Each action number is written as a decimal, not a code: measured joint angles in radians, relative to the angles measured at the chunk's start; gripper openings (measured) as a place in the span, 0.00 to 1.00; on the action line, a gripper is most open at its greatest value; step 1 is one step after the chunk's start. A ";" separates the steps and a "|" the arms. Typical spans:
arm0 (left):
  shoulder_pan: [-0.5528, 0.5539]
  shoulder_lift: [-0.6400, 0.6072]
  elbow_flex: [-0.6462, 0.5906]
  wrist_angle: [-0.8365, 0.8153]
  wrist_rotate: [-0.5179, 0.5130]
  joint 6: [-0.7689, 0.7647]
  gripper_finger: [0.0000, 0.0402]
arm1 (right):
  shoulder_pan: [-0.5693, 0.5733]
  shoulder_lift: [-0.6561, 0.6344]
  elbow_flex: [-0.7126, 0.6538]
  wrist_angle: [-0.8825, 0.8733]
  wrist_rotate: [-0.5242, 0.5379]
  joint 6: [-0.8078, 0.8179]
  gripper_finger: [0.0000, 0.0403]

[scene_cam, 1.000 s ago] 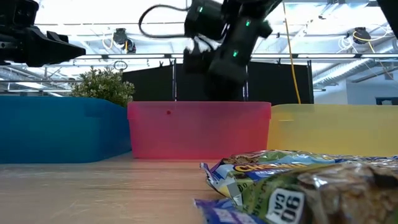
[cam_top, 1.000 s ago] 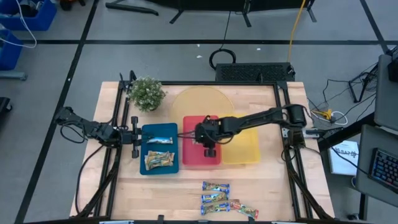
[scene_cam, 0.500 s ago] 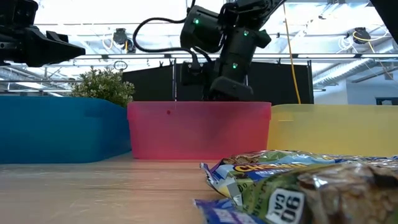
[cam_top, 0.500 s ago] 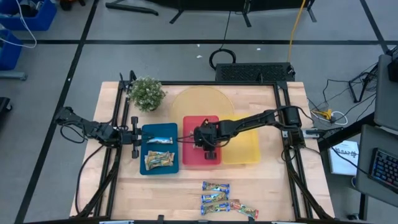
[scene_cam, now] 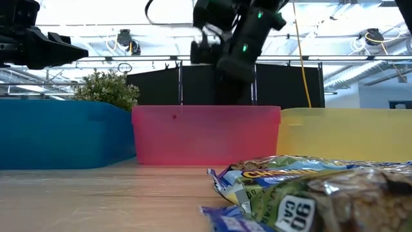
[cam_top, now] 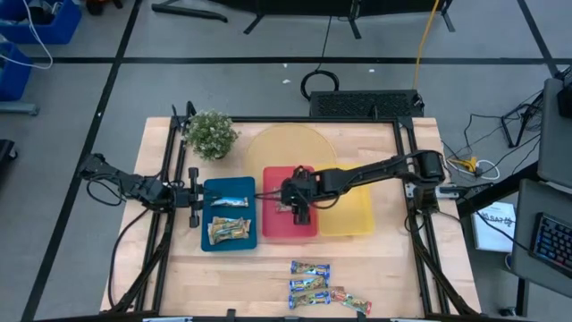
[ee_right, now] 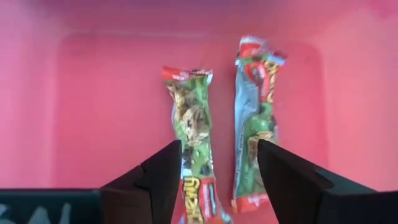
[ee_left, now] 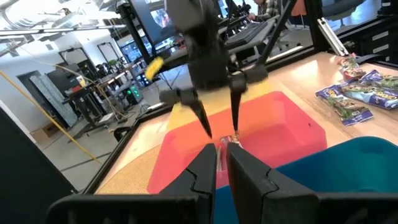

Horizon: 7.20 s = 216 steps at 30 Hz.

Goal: Pick and place Granola Bars by type
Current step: Put the red granola bar into the red bin, then put the blue granola bar into the yellow bin

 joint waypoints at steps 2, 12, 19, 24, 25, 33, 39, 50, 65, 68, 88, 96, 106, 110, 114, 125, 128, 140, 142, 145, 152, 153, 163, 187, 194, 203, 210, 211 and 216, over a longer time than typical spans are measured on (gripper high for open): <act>0.000 0.000 0.000 0.000 0.000 0.000 0.12 | 0.014 -0.041 0.000 -0.033 0.000 -0.001 0.49; 0.000 0.000 0.000 0.000 0.000 -0.001 0.12 | 0.200 -0.247 0.000 -0.324 0.086 0.199 0.29; 0.000 0.000 0.000 0.000 -0.003 -0.007 0.12 | 0.396 -0.234 0.000 -0.396 0.110 0.410 0.04; 0.000 0.000 0.000 0.000 -0.003 -0.015 0.12 | 0.506 -0.174 0.000 -0.377 0.136 0.573 0.02; 0.000 0.000 0.000 0.000 -0.004 -0.016 0.12 | 0.525 -0.163 0.000 -0.366 0.130 0.593 0.02; 0.000 0.000 0.000 0.000 -0.004 -0.026 0.12 | 0.614 -0.050 0.000 -0.253 -0.007 0.733 0.00; 0.000 0.000 0.000 0.000 -0.008 -0.035 0.12 | 0.681 -0.031 0.017 -0.141 -0.053 0.885 0.00; 0.000 0.000 0.000 0.000 -0.008 -0.039 0.12 | 0.817 -0.022 0.117 -0.190 0.050 1.026 0.01; 0.000 0.000 0.000 0.000 -0.008 -0.056 0.12 | 0.778 0.109 0.116 -0.271 -0.132 1.058 0.69; 0.000 0.000 0.000 0.000 -0.008 -0.059 0.12 | 0.787 0.123 0.116 -0.251 -0.133 1.052 0.76; 0.000 0.000 0.000 0.000 -0.008 -0.056 0.12 | 0.790 0.230 0.053 -0.481 -0.008 0.843 0.74; 0.000 0.000 0.000 0.000 -0.008 -0.052 0.12 | 0.746 0.216 -0.073 -0.278 -0.112 0.748 0.72; 0.000 0.000 0.000 0.000 -0.008 -0.059 0.12 | 0.733 0.185 -0.090 -0.276 -0.067 0.915 0.50; 0.000 0.000 0.000 0.000 -0.008 -0.060 0.12 | 0.732 0.156 -0.093 -0.266 -0.052 0.946 0.36; 0.000 0.000 0.000 0.000 -0.008 -0.060 0.12 | 0.732 0.112 -0.093 -0.246 -0.039 0.938 0.26; 0.000 0.000 0.000 0.001 -0.008 -0.061 0.12 | 0.661 -0.150 -0.095 -0.271 0.130 0.750 0.22; 0.000 0.000 0.000 0.002 -0.008 -0.061 0.12 | 0.556 -0.233 -0.096 -0.239 0.130 0.658 0.21; 0.000 0.000 0.000 0.002 -0.009 -0.026 0.12 | 0.069 -0.243 -0.093 -0.095 -0.101 0.105 0.16; 0.000 0.000 0.000 0.002 -0.009 -0.017 0.12 | 0.030 -0.223 -0.093 -0.014 -0.145 0.027 0.16; 0.000 0.000 0.000 0.002 -0.009 -0.006 0.12 | -0.011 -0.192 -0.092 0.062 -0.169 -0.045 0.16; 0.000 0.000 0.000 0.002 -0.008 -0.004 0.12 | -0.041 -0.060 -0.091 0.170 -0.185 -0.088 0.16; 0.000 0.000 0.000 0.002 -0.009 -0.004 0.12 | -0.041 -0.042 -0.091 0.166 -0.185 -0.087 0.16; 0.000 0.000 0.000 0.002 -0.009 -0.004 0.12 | -0.074 0.026 -0.091 0.126 -0.184 -0.033 0.16; 0.000 0.000 0.000 0.000 -0.008 -0.004 0.12 | -0.067 -0.204 -0.091 0.093 -0.185 0.028 0.53; 0.000 0.000 0.000 -0.001 -0.008 -0.011 0.12 | -0.015 -0.434 -0.091 0.006 -0.177 0.080 0.48; 0.000 0.000 0.000 0.000 -0.068 0.045 0.12 | 0.179 -0.823 -0.313 0.064 0.149 0.121 0.11; 0.000 0.000 0.000 0.002 -0.111 0.033 0.12 | 0.303 -1.193 -0.697 0.311 0.199 0.100 0.04; 0.000 0.000 0.000 0.003 -0.112 0.044 0.12 | 0.302 -1.243 -0.747 0.347 0.242 0.093 0.03; 0.000 0.000 0.000 0.027 -0.115 0.067 0.12 | 0.280 -1.457 -0.929 0.450 0.257 0.027 0.01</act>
